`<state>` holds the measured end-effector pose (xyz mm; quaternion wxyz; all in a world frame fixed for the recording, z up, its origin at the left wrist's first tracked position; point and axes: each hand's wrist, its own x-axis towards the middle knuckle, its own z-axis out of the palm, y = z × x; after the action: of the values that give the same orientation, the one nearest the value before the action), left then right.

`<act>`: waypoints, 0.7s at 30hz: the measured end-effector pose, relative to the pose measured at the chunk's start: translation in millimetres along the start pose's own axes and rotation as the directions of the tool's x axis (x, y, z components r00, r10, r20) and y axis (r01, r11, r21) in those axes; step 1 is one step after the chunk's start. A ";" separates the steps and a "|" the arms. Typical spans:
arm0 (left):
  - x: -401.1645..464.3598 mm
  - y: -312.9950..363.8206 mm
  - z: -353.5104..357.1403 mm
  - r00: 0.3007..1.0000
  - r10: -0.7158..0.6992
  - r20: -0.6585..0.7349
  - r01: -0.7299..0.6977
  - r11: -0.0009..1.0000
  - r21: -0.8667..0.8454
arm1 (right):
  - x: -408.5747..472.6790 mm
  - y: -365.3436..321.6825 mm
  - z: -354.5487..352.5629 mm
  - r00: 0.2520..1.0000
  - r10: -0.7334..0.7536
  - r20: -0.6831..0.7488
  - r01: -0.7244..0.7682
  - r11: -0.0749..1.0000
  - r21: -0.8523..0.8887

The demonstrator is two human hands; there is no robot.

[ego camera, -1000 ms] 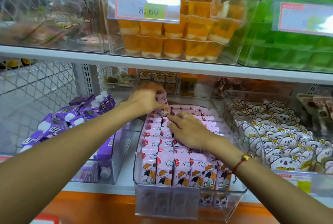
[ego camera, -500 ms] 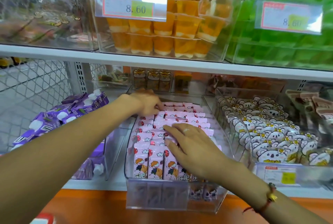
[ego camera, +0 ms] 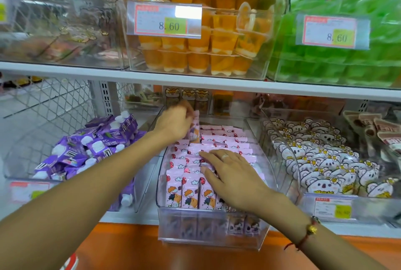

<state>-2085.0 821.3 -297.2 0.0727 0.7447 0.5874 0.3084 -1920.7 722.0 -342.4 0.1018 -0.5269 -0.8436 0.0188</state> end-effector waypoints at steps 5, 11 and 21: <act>-36.0 1.9 -10.2 0.949 -0.144 -0.280 0.006 0.898 -0.441 | 2.2 3.0 1.9 0.999 -0.012 -0.034 0.013 1.000 0.022; -89.4 12.7 -27.5 0.843 -0.231 -0.486 -0.185 0.723 -0.665 | -1.1 -3.9 -9.1 0.985 0.043 -0.166 -0.004 0.973 0.230; -130.1 28.4 -25.3 0.931 -0.103 -0.349 -0.201 0.655 -0.729 | -10.7 -36.5 -28.8 0.984 0.115 -0.134 0.052 0.540 0.840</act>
<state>-2090.8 686.7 -312.3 0.2575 0.5929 0.3883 0.6568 -1942.9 694.1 -310.8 0.4145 -0.4280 -0.7092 0.3770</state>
